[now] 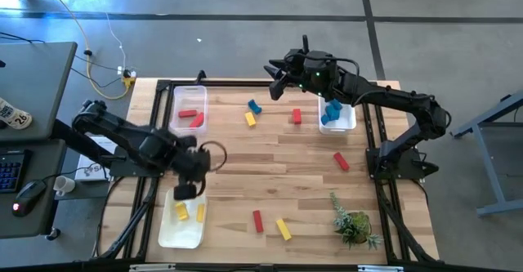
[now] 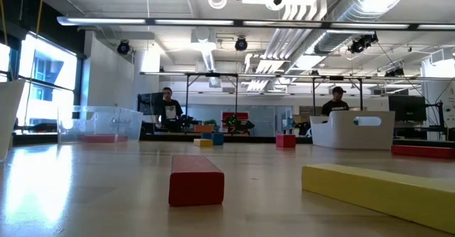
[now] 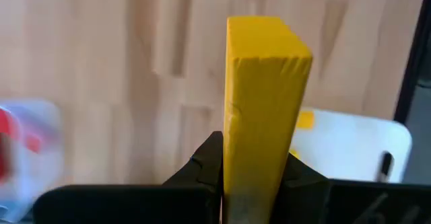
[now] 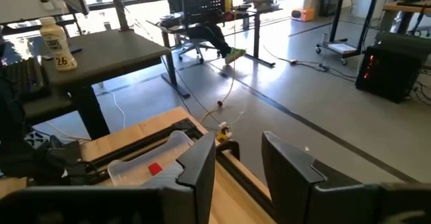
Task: Sort & place blocks by color
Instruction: Put the yellow block into the bottom white bin
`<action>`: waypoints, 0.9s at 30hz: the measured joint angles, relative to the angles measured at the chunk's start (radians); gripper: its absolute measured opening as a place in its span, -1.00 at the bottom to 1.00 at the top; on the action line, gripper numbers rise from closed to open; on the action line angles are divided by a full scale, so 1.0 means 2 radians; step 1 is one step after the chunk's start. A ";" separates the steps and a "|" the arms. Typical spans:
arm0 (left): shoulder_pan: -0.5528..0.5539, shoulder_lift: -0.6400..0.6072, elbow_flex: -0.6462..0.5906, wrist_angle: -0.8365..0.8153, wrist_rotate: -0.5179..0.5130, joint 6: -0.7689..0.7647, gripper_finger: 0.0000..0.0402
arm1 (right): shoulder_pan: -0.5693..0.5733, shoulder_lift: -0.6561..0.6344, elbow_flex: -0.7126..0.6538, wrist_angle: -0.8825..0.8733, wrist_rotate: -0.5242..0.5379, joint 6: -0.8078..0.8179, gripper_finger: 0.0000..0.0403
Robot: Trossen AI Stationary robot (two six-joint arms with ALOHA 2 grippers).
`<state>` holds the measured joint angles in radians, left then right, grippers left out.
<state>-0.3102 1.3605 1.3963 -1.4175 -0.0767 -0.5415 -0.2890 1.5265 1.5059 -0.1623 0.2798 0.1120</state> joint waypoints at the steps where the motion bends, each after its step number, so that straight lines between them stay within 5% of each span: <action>1: -0.011 -0.003 -0.015 0.006 0.010 -0.016 -0.86 | -0.001 0.000 0.000 -0.001 0.000 0.000 -0.46; 15: -0.135 -0.030 -0.220 0.265 0.086 -0.198 -0.84 | -0.003 0.000 0.000 -0.009 -0.001 0.000 -0.46; 27: -0.177 -0.030 -0.295 0.319 0.112 -0.266 -0.79 | -0.003 0.000 0.000 -0.025 -0.001 0.001 -0.46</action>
<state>-0.6651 1.3010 0.8065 -0.7795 0.1464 -1.0742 -0.2947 1.5265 1.5059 -0.2128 0.2779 0.1143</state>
